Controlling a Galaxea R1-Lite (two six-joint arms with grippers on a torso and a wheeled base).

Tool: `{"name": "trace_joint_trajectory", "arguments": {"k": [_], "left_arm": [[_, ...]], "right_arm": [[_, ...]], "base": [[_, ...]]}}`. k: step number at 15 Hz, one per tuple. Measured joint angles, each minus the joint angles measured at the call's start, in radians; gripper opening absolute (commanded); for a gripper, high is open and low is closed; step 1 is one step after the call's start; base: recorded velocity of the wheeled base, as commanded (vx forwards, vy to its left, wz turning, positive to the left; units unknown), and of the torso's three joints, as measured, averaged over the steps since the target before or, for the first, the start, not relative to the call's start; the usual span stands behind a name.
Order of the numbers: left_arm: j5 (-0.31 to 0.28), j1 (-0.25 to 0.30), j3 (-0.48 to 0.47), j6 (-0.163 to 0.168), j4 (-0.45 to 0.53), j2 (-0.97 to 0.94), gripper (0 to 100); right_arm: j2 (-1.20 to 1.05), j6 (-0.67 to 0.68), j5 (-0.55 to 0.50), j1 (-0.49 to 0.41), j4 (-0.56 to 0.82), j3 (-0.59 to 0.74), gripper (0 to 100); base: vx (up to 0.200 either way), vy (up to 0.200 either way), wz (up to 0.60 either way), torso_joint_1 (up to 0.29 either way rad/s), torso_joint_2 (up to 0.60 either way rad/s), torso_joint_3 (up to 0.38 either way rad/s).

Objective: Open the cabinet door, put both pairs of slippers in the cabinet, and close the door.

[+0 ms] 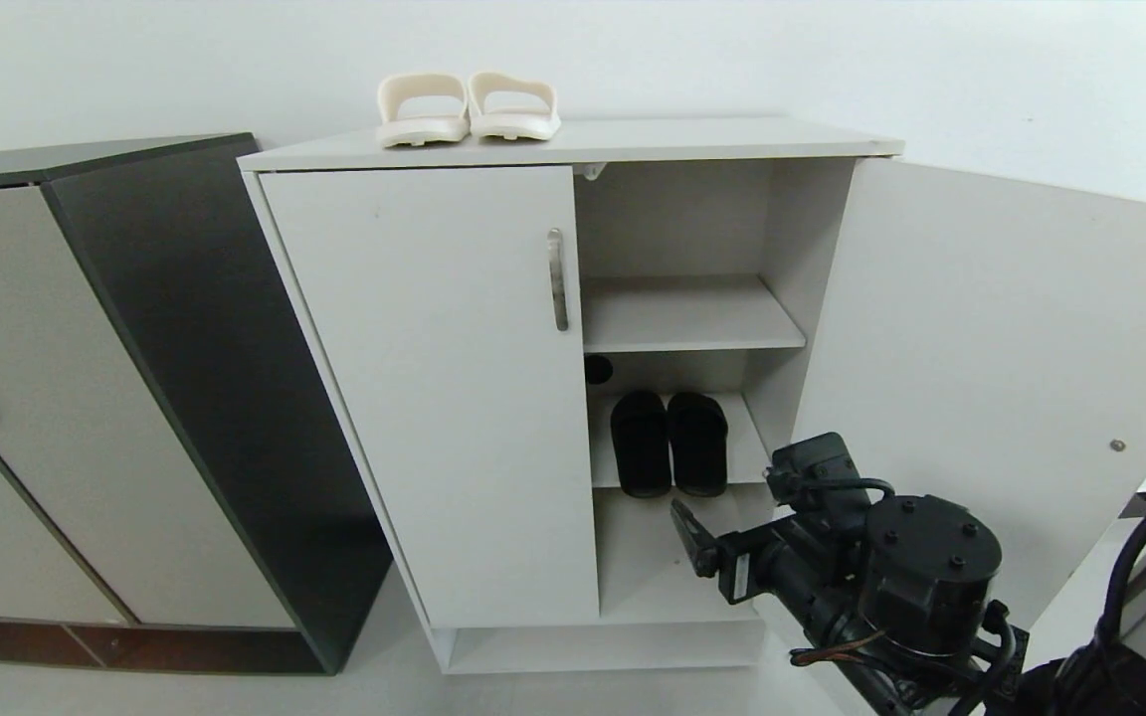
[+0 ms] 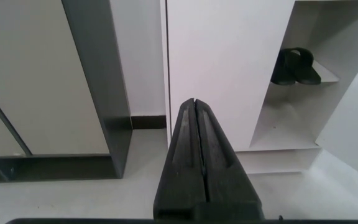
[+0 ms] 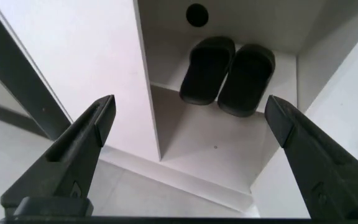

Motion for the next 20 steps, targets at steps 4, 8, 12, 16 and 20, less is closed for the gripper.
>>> {"name": "trace_joint_trajectory", "arguments": {"k": [4, 8, 12, 16, 20], "left_arm": [[0.001, 0.0, 0.0, 0.0, 0.0, 0.0, 0], [0.003, 0.0, 0.0, 0.0, 0.0, 0.0, 0], [0.004, 0.0, 0.0, 0.0, 0.0, 0.0, 0], [0.004, 0.0, 0.0, -0.001, 0.0, 0.0, 0], [0.004, 0.0, 0.0, -0.003, 0.0, 0.0, 0]], "right_arm": [[-0.008, -0.002, 0.001, 0.0, -0.002, 0.017, 100], [-0.01, -0.002, 0.005, -0.001, -0.006, 0.022, 100], [-0.01, -0.002, 0.024, 0.0, -0.02, 0.035, 100], [-0.005, -0.043, 0.04, -0.007, -0.081, 0.06, 100], [0.006, -0.053, 0.038, -0.01, -0.082, 0.072, 100]], "base": [[0.0, 0.2, 0.0, 0.007, 0.0, 0.004], [0.0, 0.2, 0.0, 0.004, 0.0, 0.002], [0.0, 0.2, 0.0, 0.0, 0.0, 0.001], [0.0, 0.1, 0.0, 0.001, 0.0, 0.0], [0.0, 0.0, 0.0, 0.0, 0.0, 0.0]]}}
